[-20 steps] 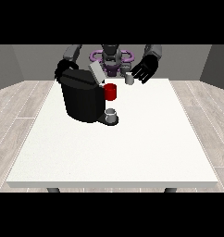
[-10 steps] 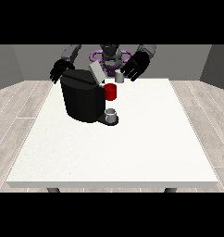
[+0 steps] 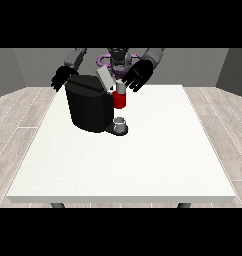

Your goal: Insert the coffee pod into the coffee machine and close the lid

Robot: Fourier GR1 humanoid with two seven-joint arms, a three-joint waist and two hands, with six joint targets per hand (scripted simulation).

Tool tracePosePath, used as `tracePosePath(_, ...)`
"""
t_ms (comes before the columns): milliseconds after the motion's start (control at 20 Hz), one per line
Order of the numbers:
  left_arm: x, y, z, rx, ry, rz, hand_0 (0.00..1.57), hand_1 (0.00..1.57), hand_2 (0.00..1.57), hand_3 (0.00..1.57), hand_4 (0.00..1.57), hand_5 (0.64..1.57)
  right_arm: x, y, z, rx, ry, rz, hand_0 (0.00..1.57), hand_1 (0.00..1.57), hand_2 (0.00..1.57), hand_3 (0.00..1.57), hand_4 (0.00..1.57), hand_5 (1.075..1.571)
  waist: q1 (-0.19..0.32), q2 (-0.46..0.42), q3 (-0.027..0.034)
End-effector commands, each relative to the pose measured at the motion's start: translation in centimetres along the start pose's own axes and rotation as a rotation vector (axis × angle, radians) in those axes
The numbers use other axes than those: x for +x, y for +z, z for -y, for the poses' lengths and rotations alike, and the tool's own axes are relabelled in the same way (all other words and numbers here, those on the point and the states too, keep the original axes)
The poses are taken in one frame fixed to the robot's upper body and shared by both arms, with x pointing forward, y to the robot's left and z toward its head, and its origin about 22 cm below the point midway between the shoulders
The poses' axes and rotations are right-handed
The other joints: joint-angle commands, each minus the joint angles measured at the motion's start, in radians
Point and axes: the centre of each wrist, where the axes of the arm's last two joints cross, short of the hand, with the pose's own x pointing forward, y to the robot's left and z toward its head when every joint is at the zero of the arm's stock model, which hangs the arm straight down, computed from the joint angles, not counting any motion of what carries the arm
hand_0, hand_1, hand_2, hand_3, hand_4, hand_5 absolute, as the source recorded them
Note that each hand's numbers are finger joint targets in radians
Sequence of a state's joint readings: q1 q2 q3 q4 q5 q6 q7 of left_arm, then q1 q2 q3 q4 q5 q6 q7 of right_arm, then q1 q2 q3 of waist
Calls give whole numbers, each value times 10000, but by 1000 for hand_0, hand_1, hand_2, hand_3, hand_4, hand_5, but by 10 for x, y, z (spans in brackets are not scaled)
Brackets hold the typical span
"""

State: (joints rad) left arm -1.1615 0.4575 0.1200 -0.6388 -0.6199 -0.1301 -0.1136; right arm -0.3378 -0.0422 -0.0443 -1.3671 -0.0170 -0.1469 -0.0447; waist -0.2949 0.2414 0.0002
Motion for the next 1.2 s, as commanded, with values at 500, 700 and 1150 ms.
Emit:
tracePosePath(500,-5,1,12,-173,-124,-5,1179,1179,1253,1183,493,1571,-2,8,14,-30,58,-51,0,0,0,0,538,1571,-213,20,-1)
tracePosePath(700,2,-2,6,-182,-248,226,1198,1198,1271,1200,505,1571,4,-1,20,-144,-109,140,0,0,0,0,499,1571,-54,216,1)
tracePosePath(1150,11,-8,19,-613,-39,-148,1221,1221,1275,1199,488,1571,6,-1,2,-206,-140,31,0,0,0,0,415,1571,-17,122,0)
